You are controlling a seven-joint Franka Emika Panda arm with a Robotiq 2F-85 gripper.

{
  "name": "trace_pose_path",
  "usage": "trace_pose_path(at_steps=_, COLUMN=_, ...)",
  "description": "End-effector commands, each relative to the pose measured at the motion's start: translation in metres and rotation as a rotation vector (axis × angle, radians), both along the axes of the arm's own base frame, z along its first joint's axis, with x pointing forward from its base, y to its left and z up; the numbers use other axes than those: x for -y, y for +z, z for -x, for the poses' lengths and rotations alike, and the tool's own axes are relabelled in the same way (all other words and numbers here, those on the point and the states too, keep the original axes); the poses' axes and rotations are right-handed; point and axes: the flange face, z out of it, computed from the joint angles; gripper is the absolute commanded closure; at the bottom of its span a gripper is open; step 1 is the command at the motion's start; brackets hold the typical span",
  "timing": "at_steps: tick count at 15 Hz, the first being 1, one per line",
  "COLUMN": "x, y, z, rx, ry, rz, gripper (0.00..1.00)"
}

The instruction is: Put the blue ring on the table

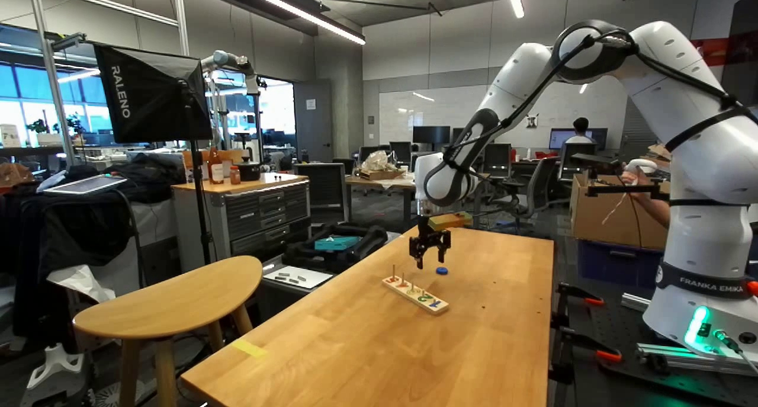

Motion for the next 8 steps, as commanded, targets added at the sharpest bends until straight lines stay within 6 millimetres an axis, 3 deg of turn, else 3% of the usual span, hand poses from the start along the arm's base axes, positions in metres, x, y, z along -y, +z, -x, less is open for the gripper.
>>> trace_pose_path(at_steps=1, x=-0.051, y=0.075, z=0.011, rx=0.036, ry=0.116, rz=-0.070, gripper=0.00)
trace_pose_path(at_steps=4, x=-0.085, y=0.131, z=0.026, rx=-0.012, ry=0.261, rz=-0.120, gripper=0.00)
trace_pose_path(at_steps=8, x=-0.097, y=0.185, z=0.047, rx=-0.057, ry=0.385, rz=-0.121, gripper=0.00)
